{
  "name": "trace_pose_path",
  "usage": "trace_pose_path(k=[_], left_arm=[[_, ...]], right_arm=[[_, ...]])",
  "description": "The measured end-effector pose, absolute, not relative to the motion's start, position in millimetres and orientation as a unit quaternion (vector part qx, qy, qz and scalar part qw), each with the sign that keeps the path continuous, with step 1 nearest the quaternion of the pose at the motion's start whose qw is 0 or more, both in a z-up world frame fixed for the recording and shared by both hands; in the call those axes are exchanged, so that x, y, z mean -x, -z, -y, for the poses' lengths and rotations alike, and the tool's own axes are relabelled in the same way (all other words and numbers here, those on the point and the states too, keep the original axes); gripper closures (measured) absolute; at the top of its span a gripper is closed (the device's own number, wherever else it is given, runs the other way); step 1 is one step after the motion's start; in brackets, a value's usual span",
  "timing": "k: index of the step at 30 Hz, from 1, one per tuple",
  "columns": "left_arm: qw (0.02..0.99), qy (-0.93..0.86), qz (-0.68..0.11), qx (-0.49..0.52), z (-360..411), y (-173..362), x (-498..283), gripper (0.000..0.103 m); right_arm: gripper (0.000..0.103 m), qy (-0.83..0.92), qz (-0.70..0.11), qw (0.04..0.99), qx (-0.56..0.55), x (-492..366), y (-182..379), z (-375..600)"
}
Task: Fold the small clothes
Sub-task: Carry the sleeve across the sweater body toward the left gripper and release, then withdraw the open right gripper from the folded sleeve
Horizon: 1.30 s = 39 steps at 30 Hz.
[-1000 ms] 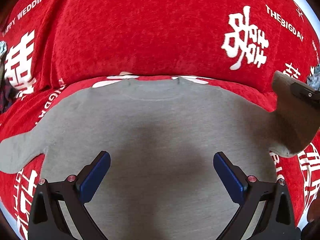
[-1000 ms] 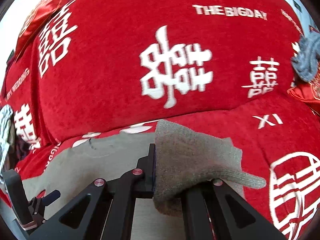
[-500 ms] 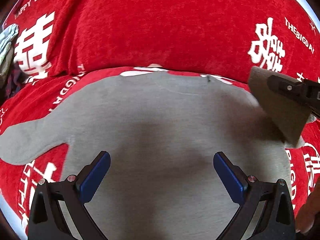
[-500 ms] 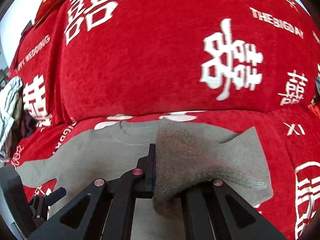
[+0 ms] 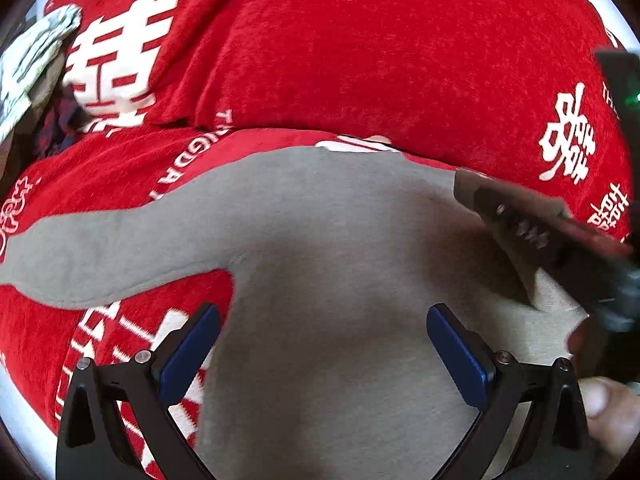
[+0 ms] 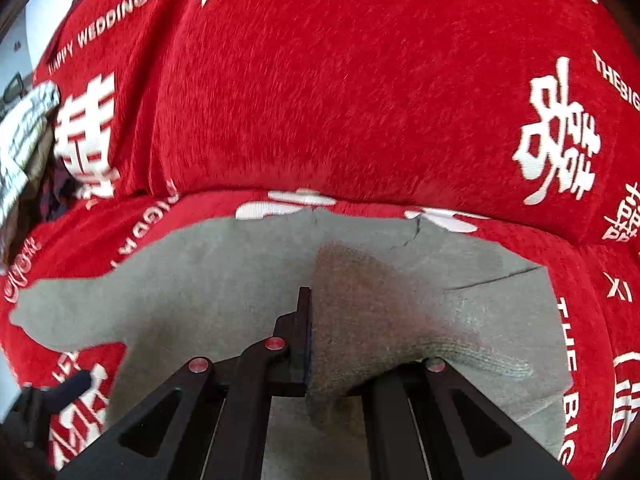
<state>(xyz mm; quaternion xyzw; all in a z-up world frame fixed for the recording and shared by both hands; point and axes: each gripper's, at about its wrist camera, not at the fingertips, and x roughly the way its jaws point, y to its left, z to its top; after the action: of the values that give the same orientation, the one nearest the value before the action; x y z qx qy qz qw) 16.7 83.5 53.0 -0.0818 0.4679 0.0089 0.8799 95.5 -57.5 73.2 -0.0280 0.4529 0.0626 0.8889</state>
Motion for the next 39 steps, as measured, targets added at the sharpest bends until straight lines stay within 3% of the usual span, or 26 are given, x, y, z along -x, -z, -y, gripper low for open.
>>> trace_pose_path(k=[8,10,12,13,16,19,22,26,34,39], left_arm=[[0.874,-0.010,-0.471,0.114,-113.2,-48.8,17.5,0.000],[0.874,-0.008,-0.471,0.122,-118.3,-52.2,28.0,0.000],[0.878,-0.004,-0.463,0.123,-120.6,-59.2,40.9,0.000],[0.880,-0.003,-0.459,0.122,-121.5,-62.0,46.1,0.000],[0.886,-0.001,-0.449,0.119,-122.0,-70.0,59.3,0.000],[0.890,-0.012,-0.443,0.110,-121.4,-73.4,65.6,0.000],[0.888,-0.007,-0.446,0.117,-122.7,-73.4,67.6,0.000],[0.890,-0.006,-0.442,0.115,-120.7,-79.1,68.5,0.000],[0.894,0.004,-0.437,0.103,-107.2,-90.4,57.4,0.000],[0.893,0.003,-0.442,0.080,-87.5,-84.7,30.5,0.000]], right_arm=[[0.094,-0.048,-0.483,0.852,0.196,-87.5,-31.0,5.9],[0.084,-0.040,-0.476,0.842,0.249,-84.1,-24.4,-7.8],[0.050,-0.035,-0.462,0.830,0.311,-78.7,-19.4,-23.0],[0.042,-0.030,-0.449,0.822,0.349,-74.5,-16.4,-32.7],[0.039,-0.029,-0.398,0.798,0.452,-56.9,-9.4,-56.5],[0.039,-0.032,-0.381,0.789,0.481,-51.6,-9.0,-68.4],[0.030,-0.037,-0.367,0.787,0.494,-46.9,-12.9,-70.5],[0.026,-0.071,-0.398,0.820,0.405,-48.2,-34.1,-52.1],[0.025,-0.082,-0.456,0.885,0.049,-70.0,-72.4,82.1],[0.025,0.015,-0.494,0.869,-0.020,-80.2,-48.1,140.6]])
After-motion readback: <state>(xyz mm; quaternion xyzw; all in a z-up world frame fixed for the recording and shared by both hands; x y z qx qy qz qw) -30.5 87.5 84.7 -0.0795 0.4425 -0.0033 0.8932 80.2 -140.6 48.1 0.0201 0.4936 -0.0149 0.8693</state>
